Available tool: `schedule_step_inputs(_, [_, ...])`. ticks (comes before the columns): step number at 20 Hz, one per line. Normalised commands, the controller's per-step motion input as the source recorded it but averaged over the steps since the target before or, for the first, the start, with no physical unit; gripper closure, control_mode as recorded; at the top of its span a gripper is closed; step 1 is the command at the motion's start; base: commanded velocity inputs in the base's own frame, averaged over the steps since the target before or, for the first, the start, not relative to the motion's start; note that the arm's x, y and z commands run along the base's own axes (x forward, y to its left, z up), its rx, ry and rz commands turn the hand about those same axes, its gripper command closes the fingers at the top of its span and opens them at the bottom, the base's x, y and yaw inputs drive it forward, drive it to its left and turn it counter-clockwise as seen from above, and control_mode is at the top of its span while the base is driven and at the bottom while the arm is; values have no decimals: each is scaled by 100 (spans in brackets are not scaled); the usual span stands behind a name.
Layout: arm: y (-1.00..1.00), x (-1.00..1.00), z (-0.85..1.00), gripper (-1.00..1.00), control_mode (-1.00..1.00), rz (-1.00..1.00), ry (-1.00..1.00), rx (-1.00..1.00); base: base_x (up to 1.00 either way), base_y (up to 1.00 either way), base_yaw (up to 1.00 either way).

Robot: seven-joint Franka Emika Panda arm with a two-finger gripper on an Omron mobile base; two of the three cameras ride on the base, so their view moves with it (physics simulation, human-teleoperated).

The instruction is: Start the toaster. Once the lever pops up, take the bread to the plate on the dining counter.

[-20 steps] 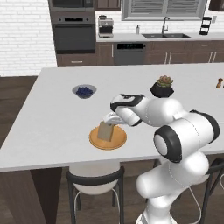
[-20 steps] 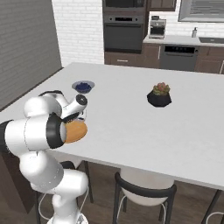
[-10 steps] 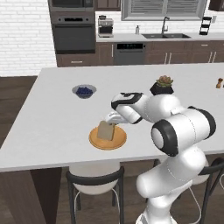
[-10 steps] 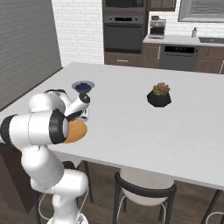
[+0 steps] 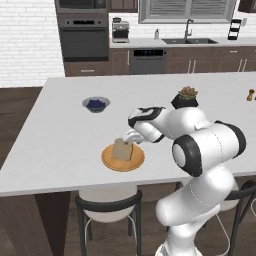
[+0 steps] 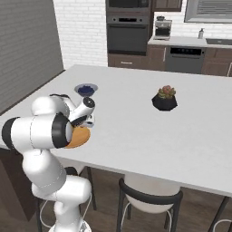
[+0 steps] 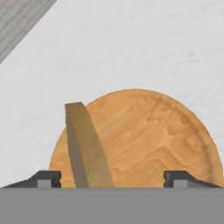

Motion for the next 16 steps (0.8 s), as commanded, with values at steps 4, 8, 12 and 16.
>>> schedule_step_inputs(4, [-66, -3, -25, -100, -100, 0, 0, -7, 0, 0, 0])
schedule_step_inputs(8, [-84, -20, -11, -100, -100, 0, 0, -5, 0, 0, 0])
schedule_step_inputs(12, [-41, -10, 28, -100, -100, 0, -2, -6, 0, 0, 0])
schedule_step_inputs(16, [-1, -35, 97, -100, -100, 0, 1, -6, 0, 0, 0])
